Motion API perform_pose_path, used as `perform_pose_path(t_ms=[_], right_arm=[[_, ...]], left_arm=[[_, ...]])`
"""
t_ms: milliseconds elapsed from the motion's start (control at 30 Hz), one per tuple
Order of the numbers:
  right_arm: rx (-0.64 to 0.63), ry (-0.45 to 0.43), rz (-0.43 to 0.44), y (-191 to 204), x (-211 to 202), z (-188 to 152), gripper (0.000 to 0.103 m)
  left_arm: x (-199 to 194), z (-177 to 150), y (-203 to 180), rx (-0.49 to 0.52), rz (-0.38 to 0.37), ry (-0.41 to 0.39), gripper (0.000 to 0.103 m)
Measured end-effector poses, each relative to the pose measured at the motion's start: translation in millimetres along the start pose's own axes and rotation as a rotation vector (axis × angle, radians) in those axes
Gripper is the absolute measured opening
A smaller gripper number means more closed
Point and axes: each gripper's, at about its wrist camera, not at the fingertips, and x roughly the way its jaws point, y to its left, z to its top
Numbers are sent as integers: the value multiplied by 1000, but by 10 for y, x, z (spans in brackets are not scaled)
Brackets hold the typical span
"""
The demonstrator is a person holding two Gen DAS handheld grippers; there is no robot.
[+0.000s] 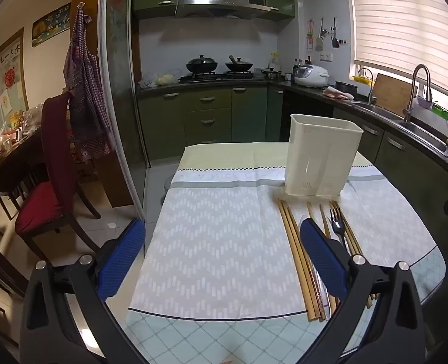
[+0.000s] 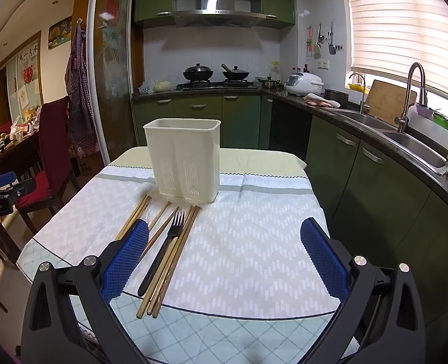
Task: Organize utensils
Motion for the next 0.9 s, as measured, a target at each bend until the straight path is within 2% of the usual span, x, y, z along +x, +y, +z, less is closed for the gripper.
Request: perform_pose_path(t_ms=[367,600,900], right_arm=[[1,-2,3,1,-9,-1,99],[2,-2,5,4,-3,-1,99],[2,-3,4,3,-5,1,99]], left_arm=[[31,8,-25,9,-39,12,97],[16,-36,-45,26,-10,7,97],[7,-28,-17,14,-33,9,97]])
